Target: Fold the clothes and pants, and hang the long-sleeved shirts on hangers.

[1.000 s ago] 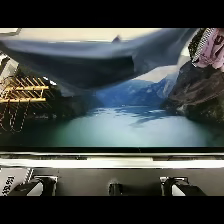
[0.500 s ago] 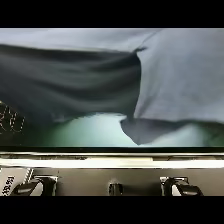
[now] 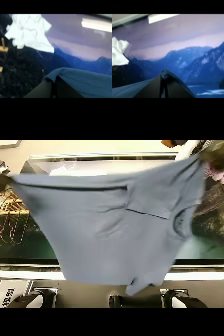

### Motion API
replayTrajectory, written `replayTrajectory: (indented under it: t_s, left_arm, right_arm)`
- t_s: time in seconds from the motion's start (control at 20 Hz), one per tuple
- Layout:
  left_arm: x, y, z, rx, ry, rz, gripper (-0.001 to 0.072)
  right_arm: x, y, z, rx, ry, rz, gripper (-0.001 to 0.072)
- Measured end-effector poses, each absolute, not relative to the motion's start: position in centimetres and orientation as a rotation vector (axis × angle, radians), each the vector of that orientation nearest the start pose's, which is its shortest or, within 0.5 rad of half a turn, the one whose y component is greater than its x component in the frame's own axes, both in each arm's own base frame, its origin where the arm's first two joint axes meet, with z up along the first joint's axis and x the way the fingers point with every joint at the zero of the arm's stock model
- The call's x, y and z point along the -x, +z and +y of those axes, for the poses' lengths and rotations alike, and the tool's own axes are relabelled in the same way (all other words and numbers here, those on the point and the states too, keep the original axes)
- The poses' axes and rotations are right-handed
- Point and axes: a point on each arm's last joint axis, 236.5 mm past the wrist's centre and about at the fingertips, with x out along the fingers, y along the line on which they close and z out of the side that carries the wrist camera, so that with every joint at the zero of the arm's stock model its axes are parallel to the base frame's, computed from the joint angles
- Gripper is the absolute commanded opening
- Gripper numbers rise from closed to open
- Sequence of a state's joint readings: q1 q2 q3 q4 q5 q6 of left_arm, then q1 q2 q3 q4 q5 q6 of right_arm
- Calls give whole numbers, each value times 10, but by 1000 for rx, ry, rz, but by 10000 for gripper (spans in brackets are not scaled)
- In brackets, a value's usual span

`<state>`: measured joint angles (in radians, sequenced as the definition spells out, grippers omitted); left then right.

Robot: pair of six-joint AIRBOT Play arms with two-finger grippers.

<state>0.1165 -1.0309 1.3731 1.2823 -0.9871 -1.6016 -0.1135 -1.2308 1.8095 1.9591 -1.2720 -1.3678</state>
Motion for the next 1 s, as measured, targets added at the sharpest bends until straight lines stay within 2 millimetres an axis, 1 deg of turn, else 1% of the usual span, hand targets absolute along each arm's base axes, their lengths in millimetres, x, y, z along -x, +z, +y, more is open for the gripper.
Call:
replayTrajectory:
  t_s: [0.1,0.15,0.2,0.3,0.35,0.4,0.5,0.6,0.7,0.8,1.0]
  left_arm:
    - [-455,166,-12,304,-68,737,15]
    - [-471,133,-14,309,-67,784,14]
    - [-487,105,-16,314,-66,810,15]
    - [-514,59,-20,331,-58,833,15]
    - [-527,41,-22,335,-53,831,16]
    - [-536,28,-24,335,-50,828,15]
    - [-546,4,-29,336,-49,843,15]
    - [-546,-12,-34,339,-54,874,15]
    - [-536,-27,-40,341,-66,943,15]
    - [-521,-41,-46,342,-84,1029,15]
    - [-489,-59,-57,359,-105,1187,14]
  right_arm:
    - [-476,216,31,-504,104,837,28]
    - [-494,184,28,-517,91,884,28]
    - [-512,151,26,-530,78,922,29]
    - [-543,98,22,-559,57,951,29]
    - [-556,77,19,-571,46,951,29]
    - [-566,61,17,-578,36,947,29]
    - [-579,35,13,-589,20,948,29]
    - [-580,19,12,-588,11,972,29]
    - [-573,5,12,-574,5,1024,29]
    - [-560,-7,10,-561,-15,1093,29]
    - [-533,-24,4,-535,-63,1222,29]
